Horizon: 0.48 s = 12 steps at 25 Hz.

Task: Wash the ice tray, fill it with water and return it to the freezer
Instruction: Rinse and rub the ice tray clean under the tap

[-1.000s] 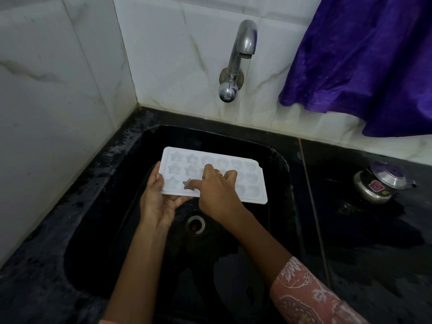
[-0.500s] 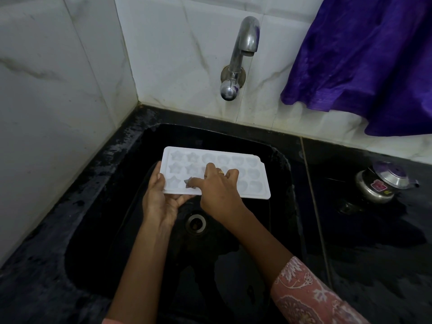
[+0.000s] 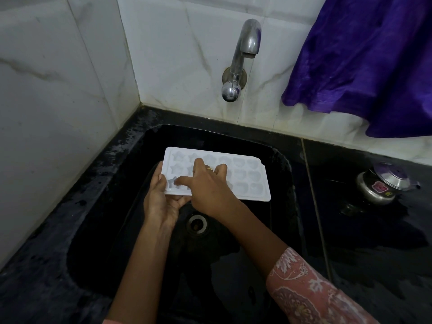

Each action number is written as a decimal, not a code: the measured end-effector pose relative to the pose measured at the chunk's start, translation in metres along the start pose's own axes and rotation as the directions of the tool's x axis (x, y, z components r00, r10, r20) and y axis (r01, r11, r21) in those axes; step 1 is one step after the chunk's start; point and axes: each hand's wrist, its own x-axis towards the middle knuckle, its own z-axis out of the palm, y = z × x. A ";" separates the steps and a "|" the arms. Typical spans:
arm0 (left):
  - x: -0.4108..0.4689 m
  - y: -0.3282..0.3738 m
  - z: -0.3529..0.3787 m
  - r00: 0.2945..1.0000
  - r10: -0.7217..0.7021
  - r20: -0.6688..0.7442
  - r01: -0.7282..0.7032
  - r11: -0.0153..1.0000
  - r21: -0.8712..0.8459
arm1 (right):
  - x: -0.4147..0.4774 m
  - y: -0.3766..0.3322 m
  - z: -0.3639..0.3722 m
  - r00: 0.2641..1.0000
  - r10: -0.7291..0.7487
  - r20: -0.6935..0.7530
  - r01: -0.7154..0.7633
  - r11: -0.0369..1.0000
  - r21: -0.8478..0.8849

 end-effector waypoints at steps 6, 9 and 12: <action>-0.001 -0.002 0.002 1.000 0.009 -0.002 -0.009 1.000 -0.001 | 0.006 -0.003 0.008 1.000 -0.019 0.004 0.019 1.000 0.002; -0.001 -0.004 0.002 1.000 0.010 0.001 -0.010 1.000 0.023 | 0.007 -0.002 0.009 1.000 -0.018 -0.009 0.018 0.999 -0.031; 0.000 -0.004 0.004 1.000 0.021 0.004 -0.021 1.000 0.019 | 0.007 -0.002 0.010 0.999 -0.017 -0.045 0.014 0.999 -0.047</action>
